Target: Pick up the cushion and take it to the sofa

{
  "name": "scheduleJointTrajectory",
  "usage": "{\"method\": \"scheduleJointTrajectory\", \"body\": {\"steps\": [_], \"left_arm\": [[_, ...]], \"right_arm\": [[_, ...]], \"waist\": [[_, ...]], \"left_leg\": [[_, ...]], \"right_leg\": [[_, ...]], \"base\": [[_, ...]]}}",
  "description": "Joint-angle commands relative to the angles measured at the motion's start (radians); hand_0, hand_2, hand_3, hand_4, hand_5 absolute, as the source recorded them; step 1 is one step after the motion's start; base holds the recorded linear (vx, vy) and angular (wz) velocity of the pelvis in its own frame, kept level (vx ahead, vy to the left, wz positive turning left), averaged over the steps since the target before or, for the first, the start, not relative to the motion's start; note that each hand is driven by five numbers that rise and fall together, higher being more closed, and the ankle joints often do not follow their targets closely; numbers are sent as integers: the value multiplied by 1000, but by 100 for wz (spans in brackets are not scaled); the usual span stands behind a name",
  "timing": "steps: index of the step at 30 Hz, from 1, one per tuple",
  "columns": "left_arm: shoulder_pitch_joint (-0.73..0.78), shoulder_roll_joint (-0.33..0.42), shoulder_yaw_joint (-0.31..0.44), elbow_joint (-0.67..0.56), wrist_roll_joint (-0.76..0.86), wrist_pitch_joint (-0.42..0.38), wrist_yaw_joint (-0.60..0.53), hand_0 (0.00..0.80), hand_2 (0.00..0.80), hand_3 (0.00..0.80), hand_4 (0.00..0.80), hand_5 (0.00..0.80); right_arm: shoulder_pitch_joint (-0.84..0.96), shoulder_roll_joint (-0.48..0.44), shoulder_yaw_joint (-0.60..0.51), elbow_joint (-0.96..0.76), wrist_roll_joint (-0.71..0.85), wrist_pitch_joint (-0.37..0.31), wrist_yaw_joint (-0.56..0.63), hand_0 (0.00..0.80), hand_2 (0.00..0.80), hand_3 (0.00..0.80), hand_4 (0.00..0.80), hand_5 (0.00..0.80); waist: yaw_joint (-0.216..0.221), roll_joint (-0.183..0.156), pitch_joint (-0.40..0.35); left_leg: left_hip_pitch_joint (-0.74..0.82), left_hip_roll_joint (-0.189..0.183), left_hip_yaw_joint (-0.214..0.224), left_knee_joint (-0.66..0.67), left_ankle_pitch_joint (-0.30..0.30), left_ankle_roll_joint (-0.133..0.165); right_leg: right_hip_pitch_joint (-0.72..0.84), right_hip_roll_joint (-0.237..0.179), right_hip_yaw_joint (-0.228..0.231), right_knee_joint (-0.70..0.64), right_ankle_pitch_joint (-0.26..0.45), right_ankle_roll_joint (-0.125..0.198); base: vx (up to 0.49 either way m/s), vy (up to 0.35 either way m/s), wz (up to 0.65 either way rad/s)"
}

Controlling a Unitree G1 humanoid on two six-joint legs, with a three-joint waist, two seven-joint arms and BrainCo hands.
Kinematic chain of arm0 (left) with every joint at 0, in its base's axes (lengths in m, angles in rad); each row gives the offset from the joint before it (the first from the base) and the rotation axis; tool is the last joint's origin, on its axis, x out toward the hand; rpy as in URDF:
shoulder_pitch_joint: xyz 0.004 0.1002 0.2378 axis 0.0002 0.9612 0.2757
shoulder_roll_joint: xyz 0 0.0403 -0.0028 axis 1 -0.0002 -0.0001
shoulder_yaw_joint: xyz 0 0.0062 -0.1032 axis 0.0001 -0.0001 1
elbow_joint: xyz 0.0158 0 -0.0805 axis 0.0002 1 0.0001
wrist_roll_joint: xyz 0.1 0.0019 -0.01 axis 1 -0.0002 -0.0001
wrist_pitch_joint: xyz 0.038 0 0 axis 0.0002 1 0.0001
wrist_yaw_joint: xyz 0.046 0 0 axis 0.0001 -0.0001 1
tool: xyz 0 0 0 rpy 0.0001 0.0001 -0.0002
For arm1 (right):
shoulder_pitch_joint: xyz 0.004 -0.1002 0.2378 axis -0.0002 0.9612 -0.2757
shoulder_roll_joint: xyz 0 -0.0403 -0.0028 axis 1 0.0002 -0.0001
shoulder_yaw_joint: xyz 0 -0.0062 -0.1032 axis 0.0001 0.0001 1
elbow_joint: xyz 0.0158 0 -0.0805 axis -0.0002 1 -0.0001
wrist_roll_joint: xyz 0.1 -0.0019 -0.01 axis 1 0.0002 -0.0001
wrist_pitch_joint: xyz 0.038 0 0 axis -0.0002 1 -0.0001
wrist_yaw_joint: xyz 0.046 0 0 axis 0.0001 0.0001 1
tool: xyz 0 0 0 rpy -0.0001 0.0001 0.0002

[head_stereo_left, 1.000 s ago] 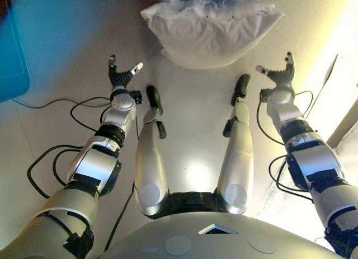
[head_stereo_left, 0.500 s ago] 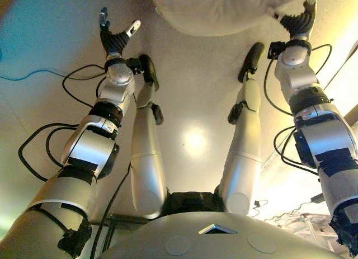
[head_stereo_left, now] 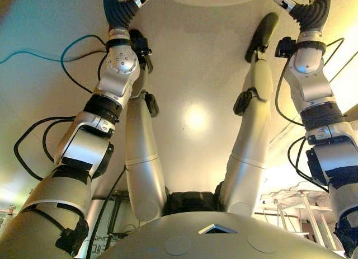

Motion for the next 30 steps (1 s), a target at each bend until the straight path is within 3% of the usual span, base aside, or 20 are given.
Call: {"method": "scheduleJointTrajectory", "body": {"steps": [1,8,16,18,19,20,22,30], "left_arm": [[-138,46,19,11,-79,-65,-62,0,0,0,0,0],[-278,16,-53,5,-147,-10,-117,0,0,0,0,0],[-293,-57,-77,-14,-236,18,-259,0,0,0,0,0],[-298,-80,-88,-26,-257,17,-293,436,436,436,436,436],[-296,-92,-92,-41,-270,14,-311,800,800,800,800,800],[-293,-103,-95,-57,-280,11,-326,800,800,800,800,800],[-281,-124,-104,-90,-278,-3,-355,800,800,800,800,800],[-112,-196,-64,-271,-205,-64,-341,800,800,800,800,800]], "right_arm": [[-94,-8,109,-56,60,-92,40,0,0,0,0,0],[-190,15,153,-115,147,-86,98,0,0,0,0,0],[-246,82,174,-145,320,-37,301,0,0,0,0,0],[-263,108,174,-141,392,-34,379,0,0,0,0,0],[-271,118,174,-148,422,-30,420,0,0,0,0,0],[-277,130,175,-156,445,-32,460,72,72,72,72,72],[-283,149,172,-185,470,-42,520,800,800,800,800,800],[-197,178,131,-339,418,-52,585,800,800,800,800,800]], "waist": [[-26,1,9],[-34,-29,9],[-27,-37,9],[-23,-35,9],[-21,-33,9],[-17,-31,9],[-11,-28,9],[13,-22,9]], "left_leg": [[-86,-1,-46,-61,46,28],[-125,6,-65,-82,59,27],[-123,1,-75,-119,73,22],[-123,-3,-76,-122,73,22],[-123,-7,-77,-125,72,22],[-122,-10,-79,-129,72,23],[-119,-18,-82,-136,75,26],[-49,-48,-93,-159,85,40]], "right_leg": [[-26,36,33,143,-136,15],[-52,32,16,106,-119,26],[-38,23,2,53,-102,40],[-36,19,1,44,-98,44],[-36,16,0,39,-97,45],[-36,13,-2,36,-97,47],[-34,7,-7,30,-94,50],[38,-12,-35,-2,-79,53]], "base": [[-7,-2,-6],[-4,-21,-7],[5,-16,0],[1,-17,1],[1,-39,1],[-1,-37,2],[-3,-46,6],[-23,-78,7]]}}
